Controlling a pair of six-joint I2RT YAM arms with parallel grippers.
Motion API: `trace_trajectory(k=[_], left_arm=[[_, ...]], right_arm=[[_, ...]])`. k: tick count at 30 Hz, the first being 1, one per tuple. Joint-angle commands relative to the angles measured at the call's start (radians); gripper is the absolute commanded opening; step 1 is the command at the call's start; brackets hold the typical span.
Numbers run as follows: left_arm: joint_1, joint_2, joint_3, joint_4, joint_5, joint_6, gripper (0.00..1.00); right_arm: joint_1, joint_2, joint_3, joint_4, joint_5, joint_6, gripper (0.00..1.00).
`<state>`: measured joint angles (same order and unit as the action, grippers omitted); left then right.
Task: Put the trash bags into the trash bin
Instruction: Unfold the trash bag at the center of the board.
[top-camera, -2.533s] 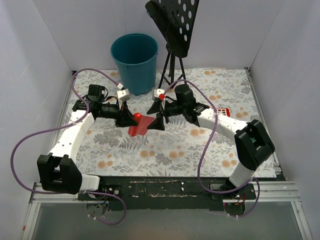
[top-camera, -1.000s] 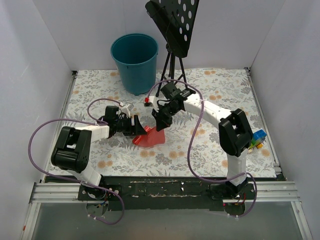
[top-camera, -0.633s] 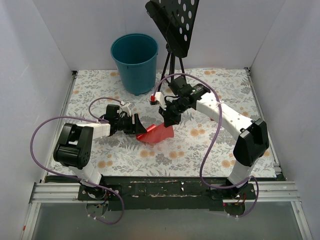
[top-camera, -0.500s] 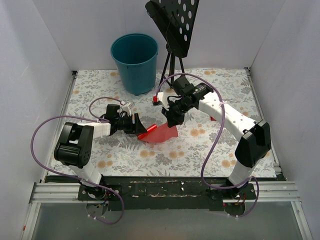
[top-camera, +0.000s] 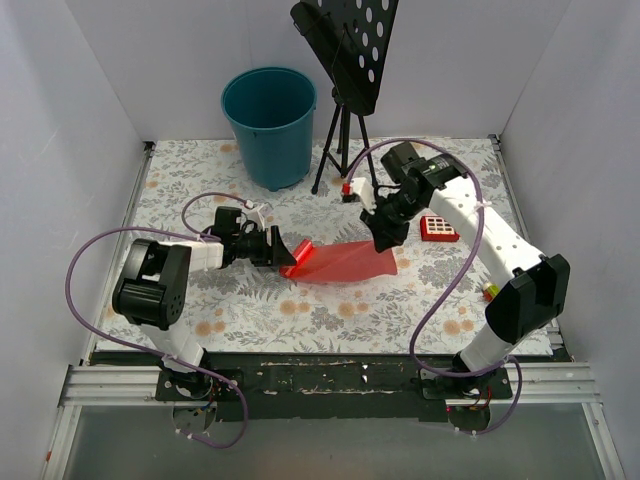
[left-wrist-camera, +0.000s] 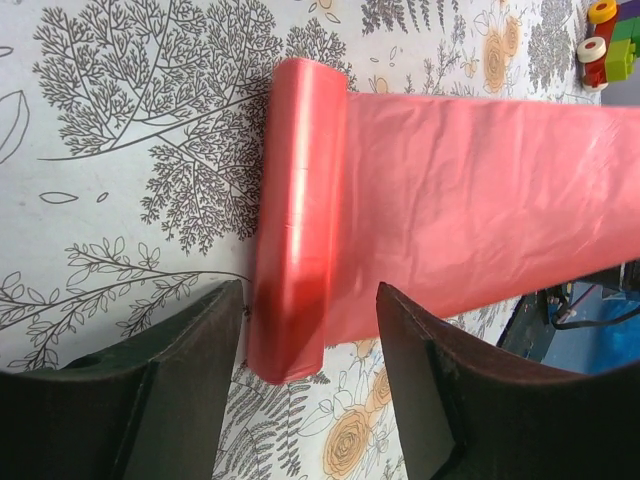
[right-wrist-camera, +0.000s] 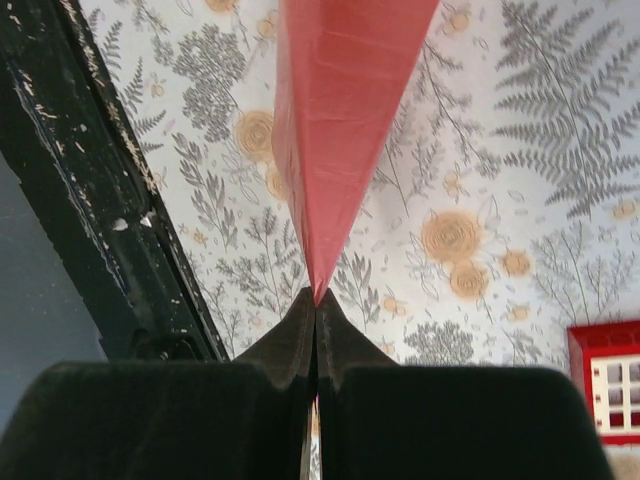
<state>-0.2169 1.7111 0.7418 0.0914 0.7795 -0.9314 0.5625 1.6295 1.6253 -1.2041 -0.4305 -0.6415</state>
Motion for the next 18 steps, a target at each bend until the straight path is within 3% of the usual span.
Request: trace_trajectory(k=[1,15,18], left_arm=[[-0.013,0.028,0.005,-0.047,-0.009,0.031,0.57],[-0.047,0.111,0.091,-0.044,-0.105,-0.035,0.63],[-0.049,0.131,0.125,-0.038,-0.098,-0.063,0.64]], right_arm=[[-0.073,-0.030,0.070,-0.100,0.036,-0.026,0.01],[-0.240,-0.096,-0.039,-0.098,0.219,-0.078,0.01],[-0.257,-0.076,0.101,-0.101,0.169,-0.021,0.01]])
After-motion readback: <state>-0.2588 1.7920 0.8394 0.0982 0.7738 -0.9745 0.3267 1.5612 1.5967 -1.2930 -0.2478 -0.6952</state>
